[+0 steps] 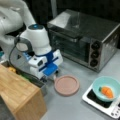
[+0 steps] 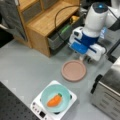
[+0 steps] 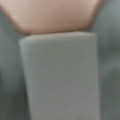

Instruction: Pick up the pan. Place the pan on the table. Pick up the bowl. Place the bowl on the stove.

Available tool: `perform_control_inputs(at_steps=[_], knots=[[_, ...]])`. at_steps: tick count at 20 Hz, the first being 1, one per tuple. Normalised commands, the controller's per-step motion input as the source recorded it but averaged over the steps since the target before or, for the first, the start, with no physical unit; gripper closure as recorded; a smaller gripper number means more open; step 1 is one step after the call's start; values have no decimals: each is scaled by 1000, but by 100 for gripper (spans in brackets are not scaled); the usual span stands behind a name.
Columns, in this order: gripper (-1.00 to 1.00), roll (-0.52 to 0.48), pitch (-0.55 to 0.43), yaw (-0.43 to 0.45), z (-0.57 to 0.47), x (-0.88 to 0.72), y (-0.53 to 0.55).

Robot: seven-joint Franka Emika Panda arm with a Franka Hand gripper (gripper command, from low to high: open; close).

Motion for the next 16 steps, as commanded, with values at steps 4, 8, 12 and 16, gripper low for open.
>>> perform_control_inputs(at_steps=[4,8,12,16], knots=[[100,183,-87,99,-5,-61,-58],[100,156,-48,103,59,-72,-169],[100,152,-21,109,106,-96,-250],[100,143,-2,107,113,-130,-270]])
